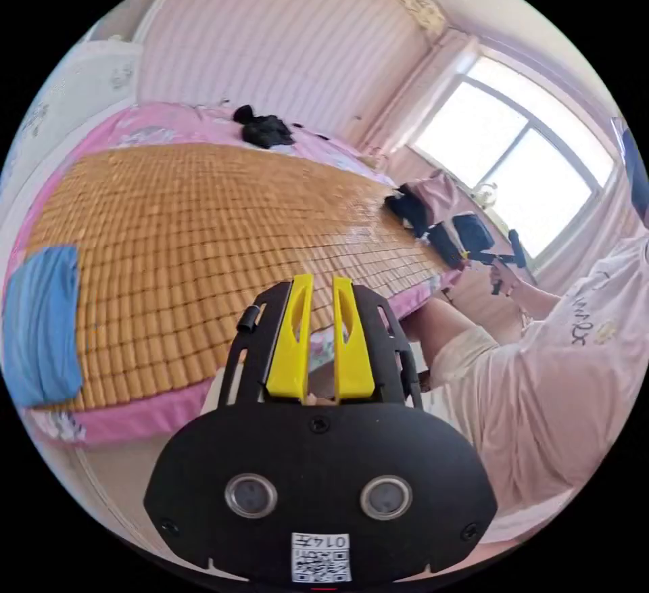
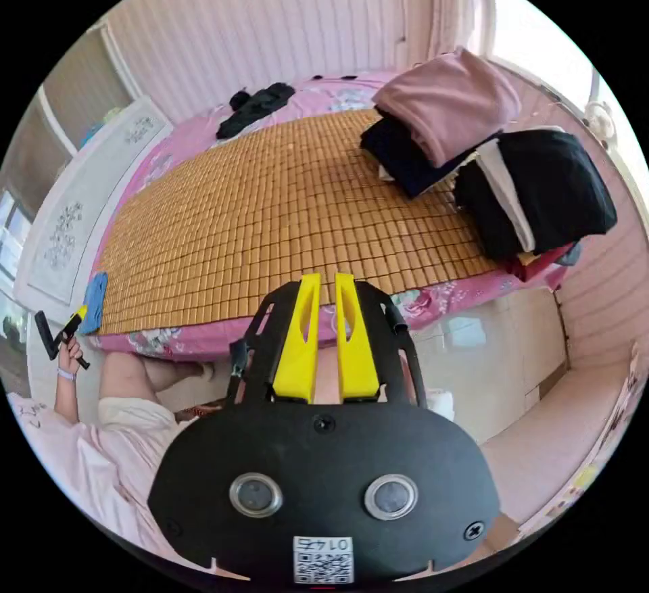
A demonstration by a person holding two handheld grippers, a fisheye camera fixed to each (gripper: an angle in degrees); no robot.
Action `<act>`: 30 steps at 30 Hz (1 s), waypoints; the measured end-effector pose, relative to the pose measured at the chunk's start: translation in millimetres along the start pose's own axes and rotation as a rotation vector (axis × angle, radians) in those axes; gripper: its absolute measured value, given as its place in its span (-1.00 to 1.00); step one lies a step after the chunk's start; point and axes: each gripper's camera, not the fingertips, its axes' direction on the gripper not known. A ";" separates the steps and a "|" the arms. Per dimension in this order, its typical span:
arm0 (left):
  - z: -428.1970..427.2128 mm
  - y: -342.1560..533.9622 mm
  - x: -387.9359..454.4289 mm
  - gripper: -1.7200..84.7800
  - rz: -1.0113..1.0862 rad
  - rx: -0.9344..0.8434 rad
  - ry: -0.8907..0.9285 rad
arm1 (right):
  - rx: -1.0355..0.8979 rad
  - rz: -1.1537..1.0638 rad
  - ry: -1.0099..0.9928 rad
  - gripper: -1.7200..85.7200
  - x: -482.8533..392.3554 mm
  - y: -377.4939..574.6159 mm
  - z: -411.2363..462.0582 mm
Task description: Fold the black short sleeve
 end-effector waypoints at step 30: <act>411.4 -107.6 462.9 -0.69 0.850 -0.207 0.427 | 0.326 0.537 0.066 -0.76 304.9 18.1 -68.6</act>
